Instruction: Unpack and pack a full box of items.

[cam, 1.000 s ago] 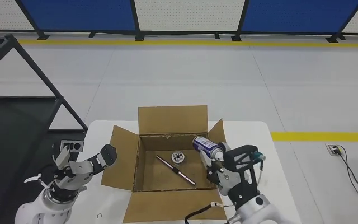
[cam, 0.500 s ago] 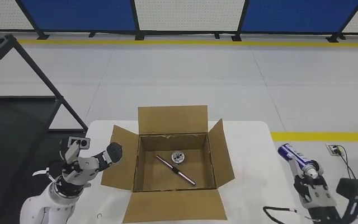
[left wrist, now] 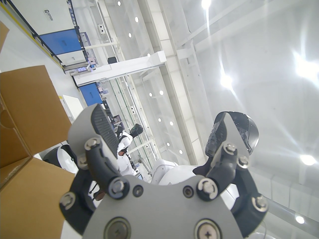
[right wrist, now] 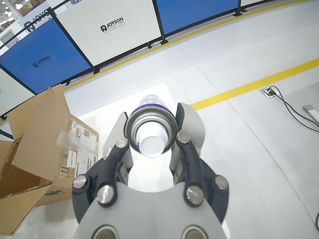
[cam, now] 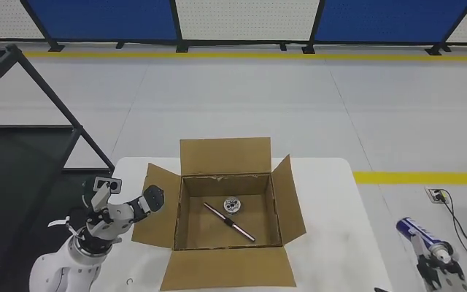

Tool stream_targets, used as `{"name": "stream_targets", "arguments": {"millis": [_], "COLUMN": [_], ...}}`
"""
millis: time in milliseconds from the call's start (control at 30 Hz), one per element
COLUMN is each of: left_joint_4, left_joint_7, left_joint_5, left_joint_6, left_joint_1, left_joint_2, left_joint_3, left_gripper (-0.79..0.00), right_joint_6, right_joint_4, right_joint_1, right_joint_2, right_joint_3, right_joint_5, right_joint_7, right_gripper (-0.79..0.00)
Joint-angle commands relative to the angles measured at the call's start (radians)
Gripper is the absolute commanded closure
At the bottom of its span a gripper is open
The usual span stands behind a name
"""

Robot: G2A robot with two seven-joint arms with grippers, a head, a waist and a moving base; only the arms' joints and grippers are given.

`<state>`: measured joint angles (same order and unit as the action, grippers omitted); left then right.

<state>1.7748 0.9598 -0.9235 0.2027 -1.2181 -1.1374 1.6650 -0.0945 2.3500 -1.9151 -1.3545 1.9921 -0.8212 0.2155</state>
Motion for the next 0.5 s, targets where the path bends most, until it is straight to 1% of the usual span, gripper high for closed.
{"name": "stream_targets", "arguments": {"millis": [0,67,200,267,333,467], "left_joint_4": [0.000,0.000,0.000,0.000,0.000,0.000], "left_joint_7": [0.000,0.000,0.000,0.000,0.000,0.000], "left_joint_5": [0.000,0.000,0.000,0.000,0.000,0.000], "left_joint_6": [0.000,0.000,0.000,0.000,0.000,0.000], "left_joint_1": [0.000,0.000,0.000,0.000,0.000,0.000], "left_joint_2": [0.000,0.000,0.000,0.000,0.000,0.000], "left_joint_3": [0.000,0.000,0.000,0.000,0.000,0.000], "left_gripper": [-0.785,-0.785,-0.785,-0.785,-0.785,-0.785], "right_joint_6": [0.001,0.021,-0.023,-0.063,-0.059,-0.081], "right_joint_4": [-0.004,-0.009,-0.045,-0.084,-0.115,-0.181], "right_joint_1": [0.001,0.007,0.087,0.139,0.185,0.269], "right_joint_2": [0.000,0.006,0.019,0.022,0.027,0.033], "right_joint_3": [-0.002,-0.026,-0.086,-0.122,-0.153,-0.195], "right_joint_5": [-0.007,-0.090,-0.268,-0.317,-0.380,-0.464], "right_joint_7": [0.004,0.067,0.251,0.329,0.427,0.553], "right_gripper": [0.000,0.000,0.000,0.000,0.000,0.000]}}
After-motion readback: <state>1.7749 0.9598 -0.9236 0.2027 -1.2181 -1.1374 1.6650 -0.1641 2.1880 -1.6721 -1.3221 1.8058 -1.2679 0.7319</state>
